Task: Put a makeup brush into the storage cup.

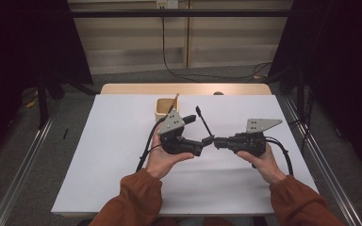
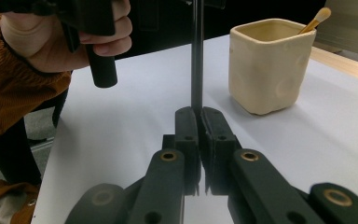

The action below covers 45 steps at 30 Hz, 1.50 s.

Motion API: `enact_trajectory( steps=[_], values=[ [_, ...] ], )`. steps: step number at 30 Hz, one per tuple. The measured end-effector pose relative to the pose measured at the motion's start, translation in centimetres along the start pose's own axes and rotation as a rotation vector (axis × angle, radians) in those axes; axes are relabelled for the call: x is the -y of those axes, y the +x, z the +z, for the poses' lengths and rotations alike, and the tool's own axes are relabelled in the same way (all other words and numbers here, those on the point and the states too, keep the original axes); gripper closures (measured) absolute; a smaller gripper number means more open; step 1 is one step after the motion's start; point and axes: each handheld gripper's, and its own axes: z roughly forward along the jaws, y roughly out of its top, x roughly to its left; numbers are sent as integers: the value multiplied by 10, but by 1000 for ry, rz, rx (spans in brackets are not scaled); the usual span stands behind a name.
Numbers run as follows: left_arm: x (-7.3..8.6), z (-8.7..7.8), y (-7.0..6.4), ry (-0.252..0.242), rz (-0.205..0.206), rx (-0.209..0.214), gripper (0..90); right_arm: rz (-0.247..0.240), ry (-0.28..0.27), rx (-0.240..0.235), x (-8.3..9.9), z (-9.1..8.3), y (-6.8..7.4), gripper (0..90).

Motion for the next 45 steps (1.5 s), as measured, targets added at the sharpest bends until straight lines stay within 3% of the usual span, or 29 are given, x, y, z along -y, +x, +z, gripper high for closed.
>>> enact_trajectory(
  steps=[5,15,25,36,45],
  values=[
    [0,2,0,1,28,5,166,1,1,-2,0,0,0,858],
    [-3,-2,3,-24,2,-20,456,0,3,-1,1,0,-1,859],
    [-3,-4,5,-23,-39,18,676,0,10,-10,1,6,1,859],
    [-3,-4,8,-26,-72,37,797,4,7,-7,3,7,1,858],
    [-7,-8,5,-25,-84,60,831,-2,5,-18,2,11,4,858]
  ],
)
